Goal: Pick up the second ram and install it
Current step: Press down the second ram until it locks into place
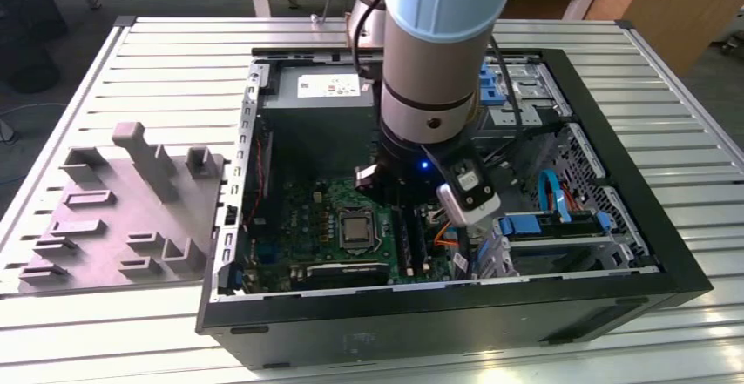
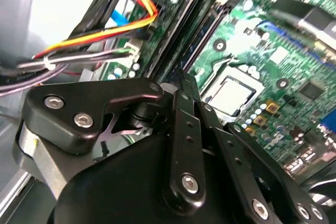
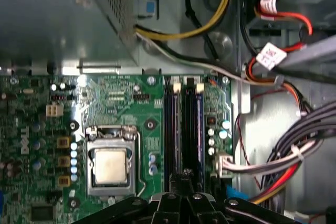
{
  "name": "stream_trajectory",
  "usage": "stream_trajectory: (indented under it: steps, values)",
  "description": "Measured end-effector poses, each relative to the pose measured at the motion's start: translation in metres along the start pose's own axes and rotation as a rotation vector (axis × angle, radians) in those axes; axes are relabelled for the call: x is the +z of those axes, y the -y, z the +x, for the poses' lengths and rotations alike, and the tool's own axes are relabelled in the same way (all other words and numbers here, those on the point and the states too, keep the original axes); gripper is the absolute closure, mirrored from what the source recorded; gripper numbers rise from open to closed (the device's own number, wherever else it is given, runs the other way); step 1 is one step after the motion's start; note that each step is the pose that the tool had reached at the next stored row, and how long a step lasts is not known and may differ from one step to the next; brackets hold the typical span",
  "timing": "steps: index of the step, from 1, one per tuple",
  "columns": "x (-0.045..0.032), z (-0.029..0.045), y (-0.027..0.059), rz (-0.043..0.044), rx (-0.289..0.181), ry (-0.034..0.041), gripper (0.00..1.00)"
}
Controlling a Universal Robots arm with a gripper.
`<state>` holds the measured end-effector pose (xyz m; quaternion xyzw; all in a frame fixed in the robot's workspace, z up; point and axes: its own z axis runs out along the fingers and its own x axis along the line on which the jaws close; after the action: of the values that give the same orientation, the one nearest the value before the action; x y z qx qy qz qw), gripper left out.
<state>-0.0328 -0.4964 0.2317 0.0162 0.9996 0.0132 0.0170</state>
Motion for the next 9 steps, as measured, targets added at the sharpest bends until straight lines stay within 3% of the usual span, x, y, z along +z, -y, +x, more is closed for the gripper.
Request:
stream_trajectory:
  steps: [9]
  values:
    - [-0.0004,-0.0006,0.0181,-0.0001,0.000,0.0000,0.89]
